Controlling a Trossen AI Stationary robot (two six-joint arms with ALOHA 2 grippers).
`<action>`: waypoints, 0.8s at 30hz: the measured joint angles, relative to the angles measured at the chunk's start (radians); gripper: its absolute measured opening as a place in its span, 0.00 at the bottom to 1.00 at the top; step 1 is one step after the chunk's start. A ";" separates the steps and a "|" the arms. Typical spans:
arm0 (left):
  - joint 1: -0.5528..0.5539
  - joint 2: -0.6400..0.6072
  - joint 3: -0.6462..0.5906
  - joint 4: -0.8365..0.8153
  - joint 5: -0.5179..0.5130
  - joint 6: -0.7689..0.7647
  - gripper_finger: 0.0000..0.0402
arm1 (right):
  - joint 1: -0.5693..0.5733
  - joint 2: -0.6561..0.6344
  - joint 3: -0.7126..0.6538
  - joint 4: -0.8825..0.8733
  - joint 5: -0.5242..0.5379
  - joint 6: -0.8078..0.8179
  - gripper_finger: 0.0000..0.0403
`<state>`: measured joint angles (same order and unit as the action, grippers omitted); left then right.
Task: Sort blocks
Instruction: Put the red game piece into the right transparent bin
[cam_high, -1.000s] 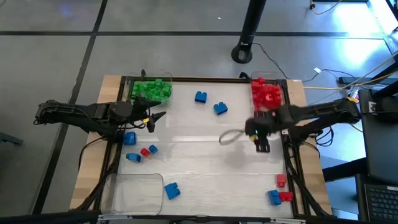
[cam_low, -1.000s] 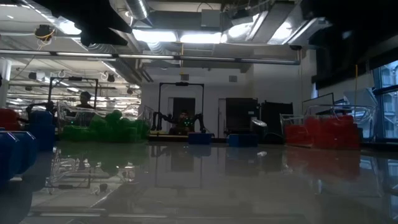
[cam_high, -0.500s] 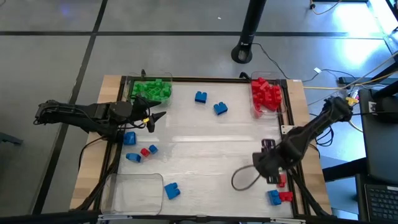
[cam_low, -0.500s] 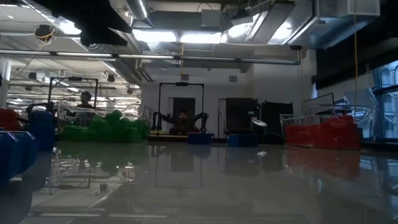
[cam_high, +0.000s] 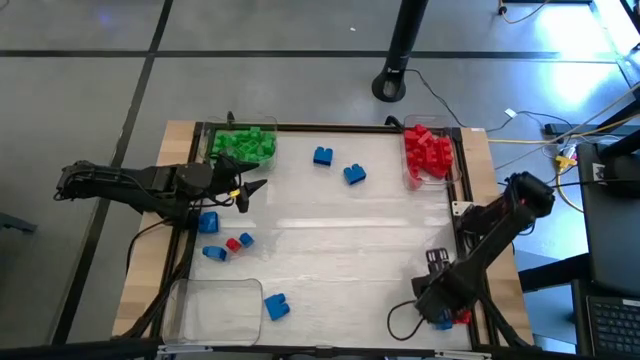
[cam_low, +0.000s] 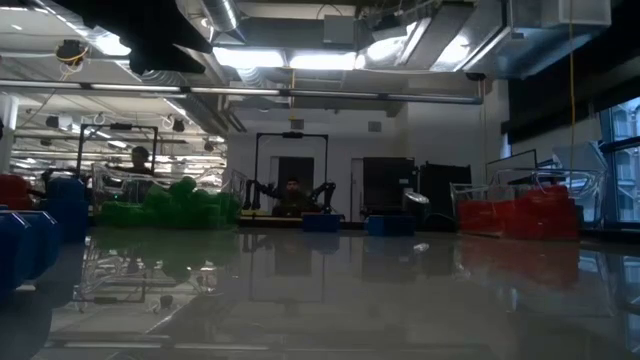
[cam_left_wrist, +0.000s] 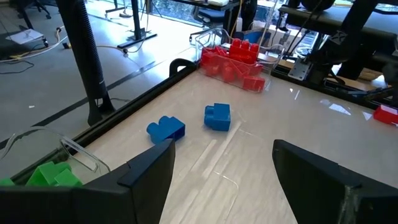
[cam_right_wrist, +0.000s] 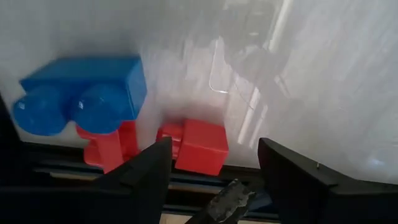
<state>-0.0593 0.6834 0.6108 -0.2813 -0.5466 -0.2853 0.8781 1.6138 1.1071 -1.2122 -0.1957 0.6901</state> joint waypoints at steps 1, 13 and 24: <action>0.000 0.000 0.000 0.000 0.000 -0.001 0.65 | 0.006 0.006 -0.008 -0.001 -0.003 0.005 0.59; 0.000 0.000 0.000 0.000 0.000 -0.003 0.65 | 0.008 0.021 -0.178 0.017 -0.209 0.037 0.59; 0.000 0.000 0.000 0.002 0.000 -0.003 0.65 | -0.009 0.021 -0.212 0.140 -0.122 0.033 0.59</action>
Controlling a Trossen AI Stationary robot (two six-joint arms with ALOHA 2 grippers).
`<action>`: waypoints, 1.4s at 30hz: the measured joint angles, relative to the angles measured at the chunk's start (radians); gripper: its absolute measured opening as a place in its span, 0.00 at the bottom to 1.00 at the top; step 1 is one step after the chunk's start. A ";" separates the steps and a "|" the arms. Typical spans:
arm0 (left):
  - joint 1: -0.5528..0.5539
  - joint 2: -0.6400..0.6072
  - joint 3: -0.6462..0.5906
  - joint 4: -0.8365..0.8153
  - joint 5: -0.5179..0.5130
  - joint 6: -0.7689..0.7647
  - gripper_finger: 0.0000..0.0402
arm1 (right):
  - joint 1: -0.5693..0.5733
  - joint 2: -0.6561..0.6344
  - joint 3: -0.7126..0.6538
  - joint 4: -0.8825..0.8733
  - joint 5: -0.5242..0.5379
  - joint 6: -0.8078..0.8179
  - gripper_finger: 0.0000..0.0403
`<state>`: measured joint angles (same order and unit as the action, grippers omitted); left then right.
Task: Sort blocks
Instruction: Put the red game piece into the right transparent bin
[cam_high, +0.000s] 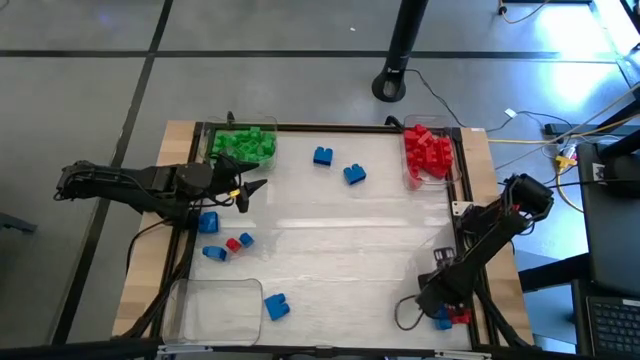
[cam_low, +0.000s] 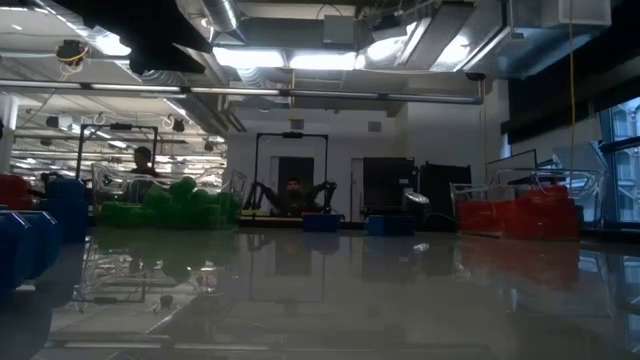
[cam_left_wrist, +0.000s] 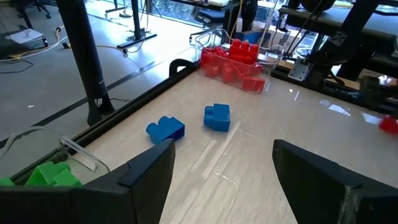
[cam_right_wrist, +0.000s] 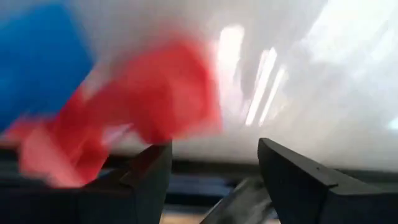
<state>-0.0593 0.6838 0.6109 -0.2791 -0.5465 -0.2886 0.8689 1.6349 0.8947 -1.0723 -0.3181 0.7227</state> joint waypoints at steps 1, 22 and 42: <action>0.000 0.000 0.000 0.000 0.000 0.000 0.65 | -0.003 0.001 -0.001 0.001 0.020 0.003 0.59; 0.000 0.000 0.000 -0.002 0.000 0.000 0.65 | -0.182 -0.004 0.132 0.058 0.039 -0.147 0.59; 0.000 0.000 0.000 -0.002 0.000 -0.006 0.65 | -0.031 0.028 0.189 0.076 0.117 0.081 0.59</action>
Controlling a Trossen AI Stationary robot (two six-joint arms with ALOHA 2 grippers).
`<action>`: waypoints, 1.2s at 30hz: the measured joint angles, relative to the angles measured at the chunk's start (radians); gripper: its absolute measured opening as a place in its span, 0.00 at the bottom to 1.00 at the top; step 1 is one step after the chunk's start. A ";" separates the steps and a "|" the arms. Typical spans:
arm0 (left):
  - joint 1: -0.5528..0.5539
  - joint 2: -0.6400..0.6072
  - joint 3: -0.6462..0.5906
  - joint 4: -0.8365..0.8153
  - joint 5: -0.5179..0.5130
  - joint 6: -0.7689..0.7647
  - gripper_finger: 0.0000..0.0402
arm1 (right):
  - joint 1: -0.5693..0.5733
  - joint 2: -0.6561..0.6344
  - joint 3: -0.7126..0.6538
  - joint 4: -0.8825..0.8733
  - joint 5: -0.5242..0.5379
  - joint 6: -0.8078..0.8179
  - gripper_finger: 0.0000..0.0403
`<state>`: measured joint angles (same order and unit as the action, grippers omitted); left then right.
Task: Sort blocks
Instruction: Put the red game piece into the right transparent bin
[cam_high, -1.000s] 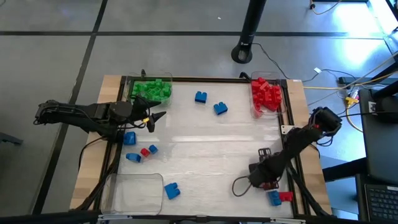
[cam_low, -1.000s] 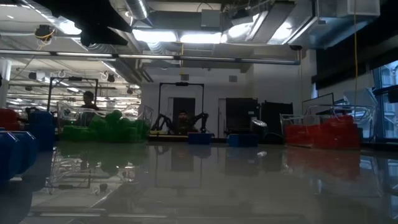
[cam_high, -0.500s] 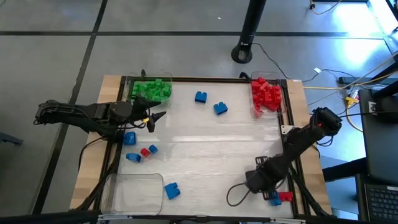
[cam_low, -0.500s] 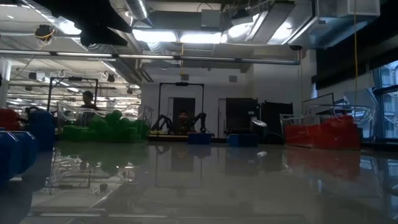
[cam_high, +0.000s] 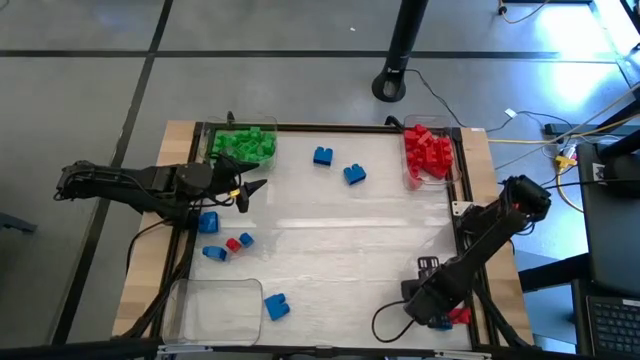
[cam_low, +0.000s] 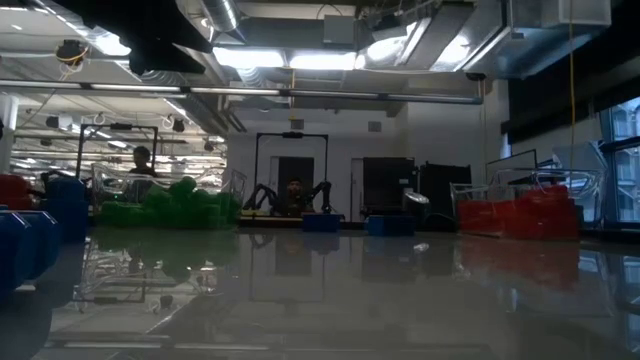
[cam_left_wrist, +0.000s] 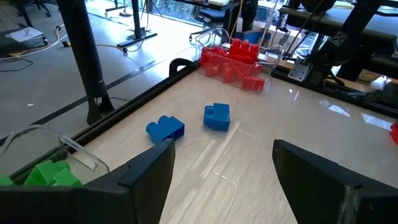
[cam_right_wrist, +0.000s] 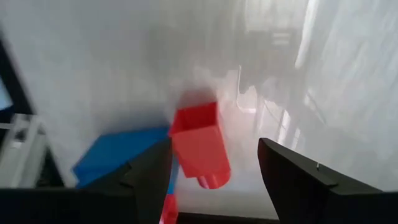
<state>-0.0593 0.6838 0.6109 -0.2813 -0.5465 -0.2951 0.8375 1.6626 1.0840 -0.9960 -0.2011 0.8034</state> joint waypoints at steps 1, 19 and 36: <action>0.000 0.000 0.000 -0.001 0.000 0.000 0.65 | 0.000 0.014 -0.001 -0.004 -0.012 -0.004 0.59; 0.000 0.007 0.000 0.002 0.000 0.003 0.65 | 0.001 0.166 -0.001 -0.043 -0.028 -0.132 0.49; 0.000 0.007 0.000 0.013 0.000 0.003 0.65 | -0.049 0.165 0.145 -0.093 0.095 -0.275 0.33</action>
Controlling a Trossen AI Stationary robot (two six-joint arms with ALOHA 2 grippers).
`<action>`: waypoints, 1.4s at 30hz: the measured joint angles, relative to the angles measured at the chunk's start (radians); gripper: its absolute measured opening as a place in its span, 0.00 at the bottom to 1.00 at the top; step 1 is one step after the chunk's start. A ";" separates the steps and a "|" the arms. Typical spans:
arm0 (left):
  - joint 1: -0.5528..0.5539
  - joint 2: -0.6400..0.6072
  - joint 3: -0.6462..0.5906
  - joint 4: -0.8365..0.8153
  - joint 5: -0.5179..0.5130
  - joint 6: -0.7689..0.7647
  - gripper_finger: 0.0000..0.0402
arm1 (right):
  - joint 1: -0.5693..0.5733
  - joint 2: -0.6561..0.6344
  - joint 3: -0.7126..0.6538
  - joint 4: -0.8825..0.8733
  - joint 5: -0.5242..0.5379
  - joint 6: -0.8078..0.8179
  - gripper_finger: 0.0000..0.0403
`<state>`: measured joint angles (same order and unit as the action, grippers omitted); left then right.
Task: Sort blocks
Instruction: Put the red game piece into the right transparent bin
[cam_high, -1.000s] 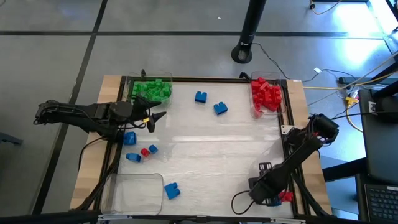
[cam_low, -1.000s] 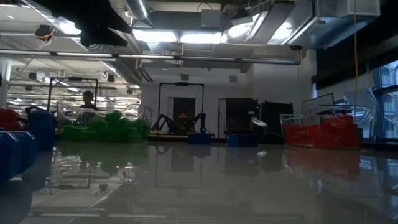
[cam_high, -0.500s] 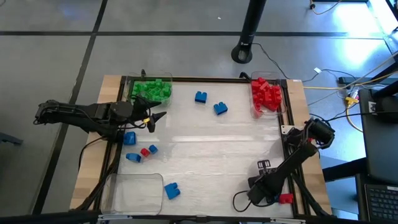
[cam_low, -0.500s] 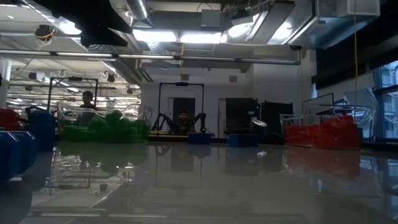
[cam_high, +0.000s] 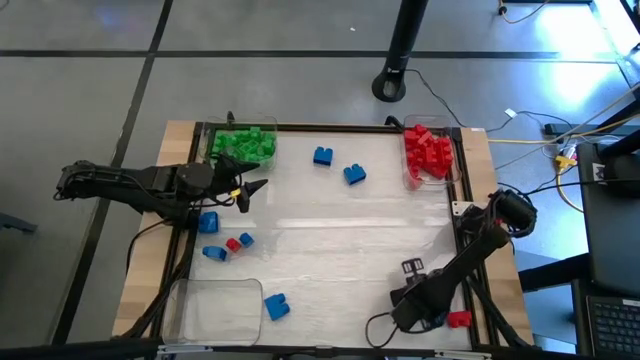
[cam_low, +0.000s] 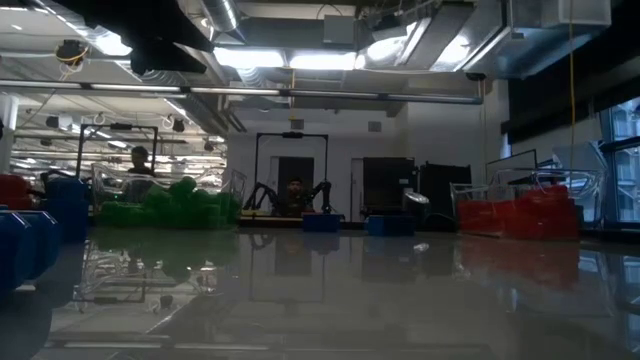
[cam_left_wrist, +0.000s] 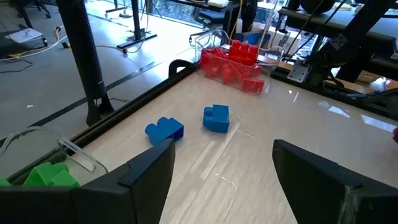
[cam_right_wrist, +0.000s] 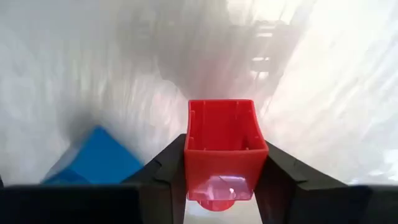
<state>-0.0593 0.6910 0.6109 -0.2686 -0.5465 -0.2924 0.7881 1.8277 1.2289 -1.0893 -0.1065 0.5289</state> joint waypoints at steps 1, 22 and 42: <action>0.000 0.000 0.000 0.000 0.000 0.000 0.65 | -0.014 0.000 0.029 -0.021 0.020 -0.019 0.34; 0.000 0.000 0.000 -0.007 0.000 0.004 0.65 | -0.491 -0.127 0.294 -0.479 0.583 -0.535 0.34; 0.000 0.000 0.000 -0.013 0.000 0.006 0.65 | -1.153 -0.517 -0.080 -0.275 0.737 -0.612 0.36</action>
<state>-0.0593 0.6910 0.6109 -0.2813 -0.5465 -0.2867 -0.3653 1.3106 1.1493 -1.3643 0.6304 -0.0831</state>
